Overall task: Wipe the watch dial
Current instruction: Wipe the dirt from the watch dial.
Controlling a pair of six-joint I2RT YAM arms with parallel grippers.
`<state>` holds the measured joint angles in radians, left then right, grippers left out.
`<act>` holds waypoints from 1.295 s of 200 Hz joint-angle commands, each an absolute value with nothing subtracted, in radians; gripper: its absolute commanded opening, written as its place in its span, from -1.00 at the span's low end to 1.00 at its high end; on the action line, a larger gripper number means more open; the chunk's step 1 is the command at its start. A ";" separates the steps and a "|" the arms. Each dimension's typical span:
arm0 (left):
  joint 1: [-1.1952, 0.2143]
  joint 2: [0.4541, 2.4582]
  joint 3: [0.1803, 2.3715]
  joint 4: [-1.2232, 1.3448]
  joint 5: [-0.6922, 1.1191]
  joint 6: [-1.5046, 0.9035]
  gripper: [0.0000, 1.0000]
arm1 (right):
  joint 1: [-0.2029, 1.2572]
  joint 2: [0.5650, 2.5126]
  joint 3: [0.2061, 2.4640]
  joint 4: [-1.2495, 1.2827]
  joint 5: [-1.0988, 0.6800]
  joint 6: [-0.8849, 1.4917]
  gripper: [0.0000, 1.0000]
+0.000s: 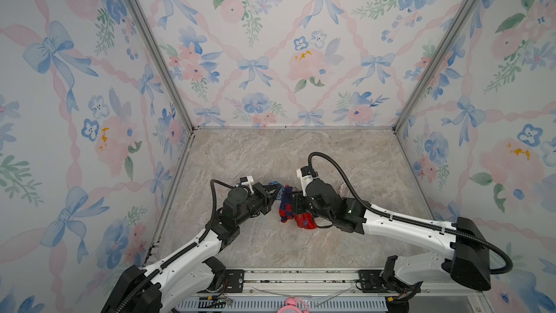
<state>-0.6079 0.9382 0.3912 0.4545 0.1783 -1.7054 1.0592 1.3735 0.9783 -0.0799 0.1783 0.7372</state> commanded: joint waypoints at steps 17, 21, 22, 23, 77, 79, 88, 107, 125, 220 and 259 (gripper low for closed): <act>-0.643 0.930 0.418 0.471 0.191 -1.698 -1.00 | 1.034 1.425 1.038 -0.062 0.169 0.750 -1.00; -0.644 0.928 0.418 0.471 0.191 -1.700 -1.00 | 1.032 1.429 1.037 -0.067 0.170 0.753 -1.00; -0.643 0.928 0.419 0.472 0.191 -1.700 -1.00 | 1.031 1.430 1.037 -0.068 0.171 0.753 -1.00; -0.643 0.927 0.419 0.471 0.191 -1.700 -1.00 | 1.031 1.431 1.036 -0.068 0.171 0.754 -1.00; -0.636 0.870 0.395 0.472 0.162 -1.722 -1.00 | 0.993 1.445 1.002 -0.132 0.201 0.791 -1.00; -0.635 0.870 0.394 0.471 0.163 -1.723 -1.00 | 0.992 1.443 1.000 -0.133 0.201 0.791 -1.00; -0.633 0.870 0.387 0.471 0.161 -1.724 -1.00 | 0.992 1.432 0.999 -0.135 0.201 0.790 -1.00; -0.623 0.875 0.379 0.472 0.163 -1.727 -1.00 | 1.011 1.406 1.017 -0.156 0.214 0.769 -1.00; -0.618 0.880 0.374 0.471 0.162 -1.723 -1.00 | 1.049 1.375 1.037 -0.169 0.241 0.742 -1.00; -0.598 0.876 0.371 0.460 0.163 -1.722 -1.00 | 1.151 1.333 1.066 -0.162 0.307 0.706 -1.00; -0.602 0.864 0.369 0.460 0.161 -1.726 -1.00 | 1.149 1.420 1.113 -0.144 0.273 0.696 -1.00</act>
